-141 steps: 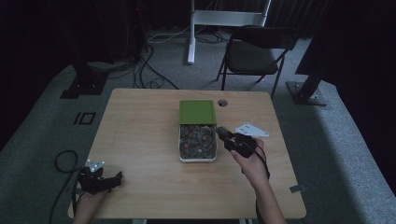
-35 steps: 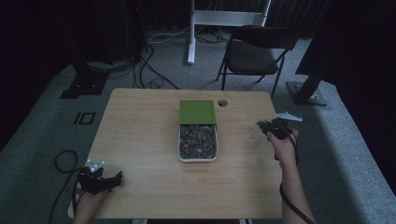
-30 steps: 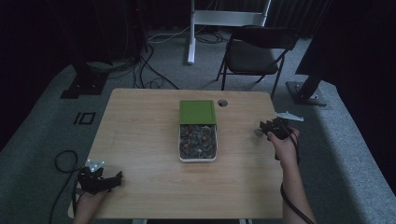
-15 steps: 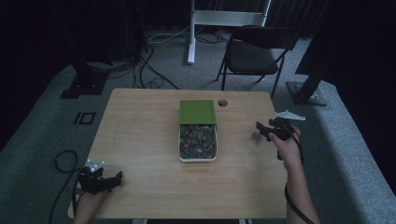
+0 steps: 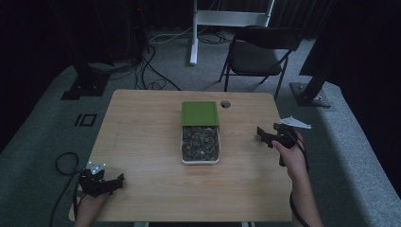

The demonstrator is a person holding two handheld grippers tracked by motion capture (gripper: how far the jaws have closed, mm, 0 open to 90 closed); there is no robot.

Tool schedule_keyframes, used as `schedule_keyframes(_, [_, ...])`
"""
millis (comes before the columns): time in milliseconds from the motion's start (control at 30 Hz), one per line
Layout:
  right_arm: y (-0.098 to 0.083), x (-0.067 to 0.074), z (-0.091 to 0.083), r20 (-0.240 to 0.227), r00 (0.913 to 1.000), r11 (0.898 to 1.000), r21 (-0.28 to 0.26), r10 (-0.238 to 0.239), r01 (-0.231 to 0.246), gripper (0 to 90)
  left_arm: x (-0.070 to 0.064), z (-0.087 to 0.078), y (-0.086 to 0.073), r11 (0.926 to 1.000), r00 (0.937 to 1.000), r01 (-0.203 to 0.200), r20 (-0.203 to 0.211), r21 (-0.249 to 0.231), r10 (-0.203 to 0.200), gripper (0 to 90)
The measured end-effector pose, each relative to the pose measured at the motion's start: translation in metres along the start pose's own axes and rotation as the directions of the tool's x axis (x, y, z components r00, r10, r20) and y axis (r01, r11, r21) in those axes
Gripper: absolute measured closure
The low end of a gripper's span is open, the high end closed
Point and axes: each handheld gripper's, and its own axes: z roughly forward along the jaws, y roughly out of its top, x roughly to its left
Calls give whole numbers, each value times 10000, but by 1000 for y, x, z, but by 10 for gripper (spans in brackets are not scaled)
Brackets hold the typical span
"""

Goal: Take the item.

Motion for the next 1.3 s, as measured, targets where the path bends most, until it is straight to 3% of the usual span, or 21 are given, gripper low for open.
schedule_keyframes(600, [-13, 11, -21, -399, 9985, 9993, -84, -379, 376, 202, 0, 0, 0, 10000, 10000, -3, 0, 1, 3, 2])
schedule_keyframes(1300, [-60, 14, -36, -719, 9971, 9995, 176, -245, 259, 196, 0, 0, 0, 10000, 10000, 0, 1, -2, 0, 2])
